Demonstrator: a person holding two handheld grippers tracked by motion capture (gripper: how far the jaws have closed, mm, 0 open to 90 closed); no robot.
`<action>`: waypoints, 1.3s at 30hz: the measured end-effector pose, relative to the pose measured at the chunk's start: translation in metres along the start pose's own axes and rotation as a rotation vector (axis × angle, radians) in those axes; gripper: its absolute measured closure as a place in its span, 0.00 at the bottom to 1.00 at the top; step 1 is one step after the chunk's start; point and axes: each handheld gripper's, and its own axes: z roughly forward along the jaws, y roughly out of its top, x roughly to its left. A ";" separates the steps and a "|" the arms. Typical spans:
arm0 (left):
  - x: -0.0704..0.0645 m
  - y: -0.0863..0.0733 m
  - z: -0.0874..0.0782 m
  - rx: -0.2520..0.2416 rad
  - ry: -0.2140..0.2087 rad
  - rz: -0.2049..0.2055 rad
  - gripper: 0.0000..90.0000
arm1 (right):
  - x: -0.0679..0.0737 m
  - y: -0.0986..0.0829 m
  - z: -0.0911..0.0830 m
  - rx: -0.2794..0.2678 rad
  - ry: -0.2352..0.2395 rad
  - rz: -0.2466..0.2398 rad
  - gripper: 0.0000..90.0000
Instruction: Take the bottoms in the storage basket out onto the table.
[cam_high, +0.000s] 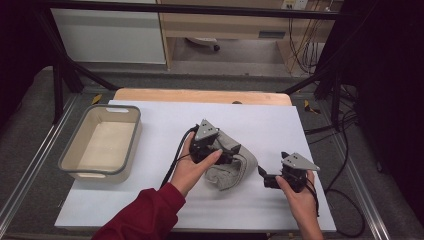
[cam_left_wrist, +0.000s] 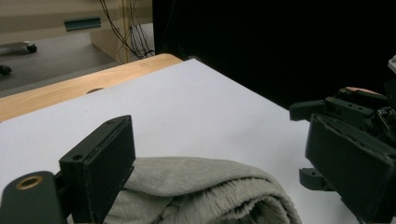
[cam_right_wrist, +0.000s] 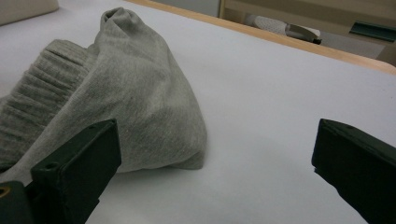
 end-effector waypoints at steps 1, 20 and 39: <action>0.001 0.001 -0.001 -0.004 0.001 -0.001 0.09 | 0.000 0.000 -0.001 -0.004 -0.001 0.002 0.02; 0.023 0.012 -0.021 -0.020 0.041 0.011 0.08 | 0.014 -0.006 -0.016 0.022 0.063 -0.072 0.03; 0.046 0.022 -0.051 -0.044 0.076 0.010 0.07 | 0.008 -0.006 -0.013 0.019 0.042 -0.051 0.02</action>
